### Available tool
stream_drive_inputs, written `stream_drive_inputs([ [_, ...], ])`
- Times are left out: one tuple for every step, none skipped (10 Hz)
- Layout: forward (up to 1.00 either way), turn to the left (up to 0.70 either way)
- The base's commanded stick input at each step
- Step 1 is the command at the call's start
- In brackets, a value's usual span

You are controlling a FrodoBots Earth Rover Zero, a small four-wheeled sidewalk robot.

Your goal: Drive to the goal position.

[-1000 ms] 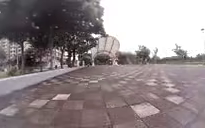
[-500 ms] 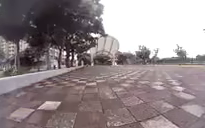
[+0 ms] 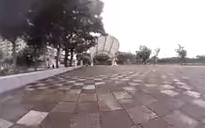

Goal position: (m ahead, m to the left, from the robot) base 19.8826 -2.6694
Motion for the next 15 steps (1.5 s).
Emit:
stream_drive_inputs([
  [1.00, 0.00],
  [1.00, 0.00],
  [1.00, 0.00],
  [1.00, 0.00],
  [1.00, 0.00],
  [1.00, 0.00],
  [1.00, 0.00],
  [1.00, 0.00],
  [1.00, 0.00],
  [1.00, 0.00],
  [1.00, 0.00],
  [1.00, 0.00],
  [1.00, 0.00],
  [1.00, 0.00],
  [1.00, 0.00],
])
